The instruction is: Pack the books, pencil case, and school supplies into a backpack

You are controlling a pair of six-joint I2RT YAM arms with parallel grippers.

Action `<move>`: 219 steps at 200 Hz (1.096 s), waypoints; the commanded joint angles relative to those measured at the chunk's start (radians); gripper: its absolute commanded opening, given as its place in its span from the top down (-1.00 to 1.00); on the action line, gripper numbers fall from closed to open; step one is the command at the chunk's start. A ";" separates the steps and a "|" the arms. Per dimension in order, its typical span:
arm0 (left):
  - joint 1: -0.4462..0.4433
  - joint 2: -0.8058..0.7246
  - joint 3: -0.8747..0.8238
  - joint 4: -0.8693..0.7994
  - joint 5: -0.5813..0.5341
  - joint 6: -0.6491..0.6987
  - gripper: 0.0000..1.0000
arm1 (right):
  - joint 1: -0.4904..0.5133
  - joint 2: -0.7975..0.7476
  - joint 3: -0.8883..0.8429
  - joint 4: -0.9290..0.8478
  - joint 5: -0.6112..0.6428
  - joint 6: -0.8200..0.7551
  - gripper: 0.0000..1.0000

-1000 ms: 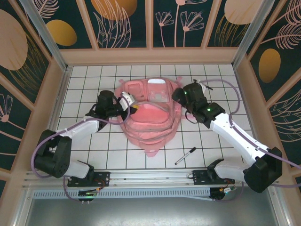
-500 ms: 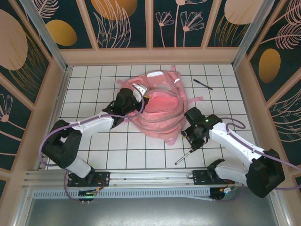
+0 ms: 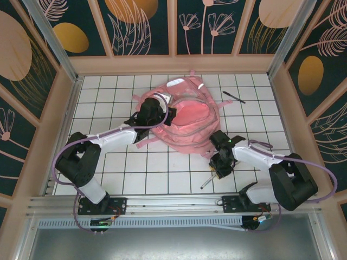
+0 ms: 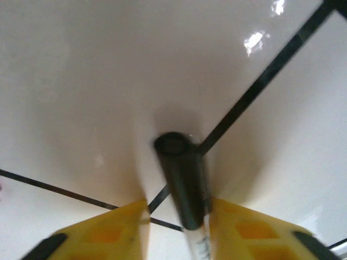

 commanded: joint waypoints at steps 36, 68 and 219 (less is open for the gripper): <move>0.001 -0.035 -0.011 0.071 0.083 0.011 1.00 | 0.004 -0.047 0.045 -0.061 0.089 0.036 0.85; 0.001 -0.044 0.014 0.014 0.106 0.067 0.97 | 0.004 -0.121 0.213 -0.160 0.164 0.051 0.91; 0.001 -0.047 0.095 -0.097 0.277 0.089 0.97 | -0.191 0.276 0.631 0.319 -0.008 -0.132 0.74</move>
